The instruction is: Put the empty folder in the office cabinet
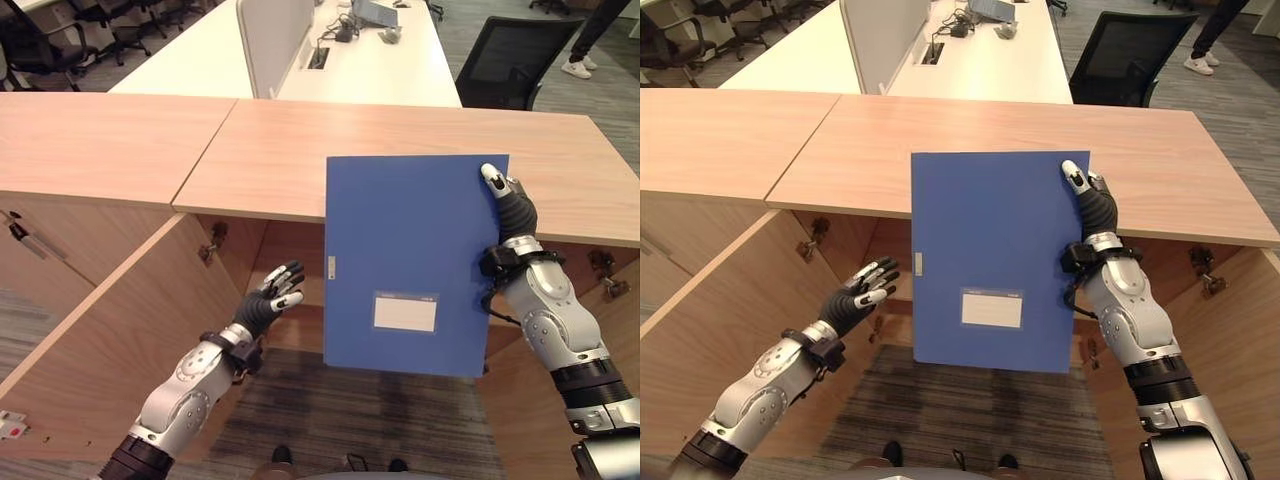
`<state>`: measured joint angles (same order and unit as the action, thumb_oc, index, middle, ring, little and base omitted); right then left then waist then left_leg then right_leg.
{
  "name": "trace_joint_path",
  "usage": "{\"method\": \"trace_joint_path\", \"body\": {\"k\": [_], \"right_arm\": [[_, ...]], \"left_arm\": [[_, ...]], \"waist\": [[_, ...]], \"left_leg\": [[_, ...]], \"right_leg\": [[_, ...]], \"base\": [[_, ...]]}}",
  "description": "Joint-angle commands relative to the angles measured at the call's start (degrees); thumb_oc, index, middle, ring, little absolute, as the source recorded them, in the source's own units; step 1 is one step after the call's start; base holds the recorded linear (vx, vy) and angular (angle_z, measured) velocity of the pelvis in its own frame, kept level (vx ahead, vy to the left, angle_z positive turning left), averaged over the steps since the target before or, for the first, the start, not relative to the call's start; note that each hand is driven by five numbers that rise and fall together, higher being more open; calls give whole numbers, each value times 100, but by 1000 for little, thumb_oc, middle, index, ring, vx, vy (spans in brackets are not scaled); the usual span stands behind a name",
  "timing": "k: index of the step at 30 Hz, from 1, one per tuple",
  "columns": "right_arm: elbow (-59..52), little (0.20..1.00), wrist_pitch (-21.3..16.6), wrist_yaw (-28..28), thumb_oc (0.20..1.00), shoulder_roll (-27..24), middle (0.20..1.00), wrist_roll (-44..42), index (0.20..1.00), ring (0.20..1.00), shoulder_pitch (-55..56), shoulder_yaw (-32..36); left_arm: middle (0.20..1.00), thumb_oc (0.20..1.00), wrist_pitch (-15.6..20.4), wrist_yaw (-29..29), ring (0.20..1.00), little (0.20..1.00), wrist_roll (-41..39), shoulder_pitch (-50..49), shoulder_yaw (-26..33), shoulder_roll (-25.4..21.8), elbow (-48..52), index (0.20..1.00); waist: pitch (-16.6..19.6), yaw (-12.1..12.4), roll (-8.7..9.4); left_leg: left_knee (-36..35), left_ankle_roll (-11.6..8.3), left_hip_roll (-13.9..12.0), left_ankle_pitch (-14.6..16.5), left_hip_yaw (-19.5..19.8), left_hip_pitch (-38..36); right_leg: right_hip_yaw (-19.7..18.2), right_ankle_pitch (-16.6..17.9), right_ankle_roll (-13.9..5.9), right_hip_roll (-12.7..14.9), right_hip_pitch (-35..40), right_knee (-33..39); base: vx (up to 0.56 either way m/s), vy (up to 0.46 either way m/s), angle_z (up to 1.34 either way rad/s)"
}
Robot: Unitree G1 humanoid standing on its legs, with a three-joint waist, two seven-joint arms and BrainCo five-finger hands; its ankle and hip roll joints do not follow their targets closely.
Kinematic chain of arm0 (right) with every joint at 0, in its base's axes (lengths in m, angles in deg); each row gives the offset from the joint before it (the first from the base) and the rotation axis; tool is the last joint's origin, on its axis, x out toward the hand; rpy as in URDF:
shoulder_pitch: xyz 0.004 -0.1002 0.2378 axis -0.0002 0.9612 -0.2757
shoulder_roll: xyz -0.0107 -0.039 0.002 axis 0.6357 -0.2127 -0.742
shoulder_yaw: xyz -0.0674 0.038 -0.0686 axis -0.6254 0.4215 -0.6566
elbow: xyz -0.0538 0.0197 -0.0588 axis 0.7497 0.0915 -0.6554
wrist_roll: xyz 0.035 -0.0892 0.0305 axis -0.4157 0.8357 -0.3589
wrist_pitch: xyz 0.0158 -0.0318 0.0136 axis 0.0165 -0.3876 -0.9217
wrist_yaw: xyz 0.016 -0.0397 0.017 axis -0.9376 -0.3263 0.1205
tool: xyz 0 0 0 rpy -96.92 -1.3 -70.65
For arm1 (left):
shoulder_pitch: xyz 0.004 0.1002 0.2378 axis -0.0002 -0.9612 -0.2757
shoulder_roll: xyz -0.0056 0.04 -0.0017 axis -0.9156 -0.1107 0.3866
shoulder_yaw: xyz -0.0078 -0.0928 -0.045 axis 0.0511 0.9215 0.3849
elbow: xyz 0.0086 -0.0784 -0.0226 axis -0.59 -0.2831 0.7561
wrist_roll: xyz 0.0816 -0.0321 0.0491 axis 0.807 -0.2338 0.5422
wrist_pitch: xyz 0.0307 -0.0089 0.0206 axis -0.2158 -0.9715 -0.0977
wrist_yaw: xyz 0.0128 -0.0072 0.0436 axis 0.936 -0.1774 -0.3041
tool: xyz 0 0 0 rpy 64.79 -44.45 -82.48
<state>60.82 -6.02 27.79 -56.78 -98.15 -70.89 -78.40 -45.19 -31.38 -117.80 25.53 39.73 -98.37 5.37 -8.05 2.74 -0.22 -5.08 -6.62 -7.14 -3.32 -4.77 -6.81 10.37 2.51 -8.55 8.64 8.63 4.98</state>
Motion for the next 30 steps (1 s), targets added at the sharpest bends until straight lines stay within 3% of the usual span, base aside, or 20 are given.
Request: {"method": "trace_joint_path", "body": {"k": [1, 22, 30], "right_arm": [[-351, 200, -216, -70, 200, 117, 200, -17, 200, 200, -395, 35], [-603, 200, -155, -239, 200, 875, 200, -10, 200, 200, -517, -661], [-560, 200, -35, -383, 200, 883, 200, 131, 200, 200, -520, -869]], "left_arm": [[1000, 1000, 324, -34, 1000, 1000, -130, 373, -134, 3, 201, 1000], [1000, 1000, 306, -99, 1000, 1000, -42, 1015, -686, 454, -156, 1000], [1000, 1000, 239, 35, 1000, 1000, -12, 999, -802, 335, -152, 1000]], "waist": [[259, 63, 222], [240, 49, 202], [238, 64, 184]], "left_leg": [[123, 23, 138, 384, 87, 21], [116, 42, 149, 391, 73, 15], [120, 50, 157, 391, 75, 28]], "right_leg": [[160, -279, -422, 294, -426, -748], [151, -275, -417, 313, -439, -750], [157, -269, -428, 333, -451, -759]], "base": [[0, 0, 0], [0, 0, 0], [0, 0, 0]]}}
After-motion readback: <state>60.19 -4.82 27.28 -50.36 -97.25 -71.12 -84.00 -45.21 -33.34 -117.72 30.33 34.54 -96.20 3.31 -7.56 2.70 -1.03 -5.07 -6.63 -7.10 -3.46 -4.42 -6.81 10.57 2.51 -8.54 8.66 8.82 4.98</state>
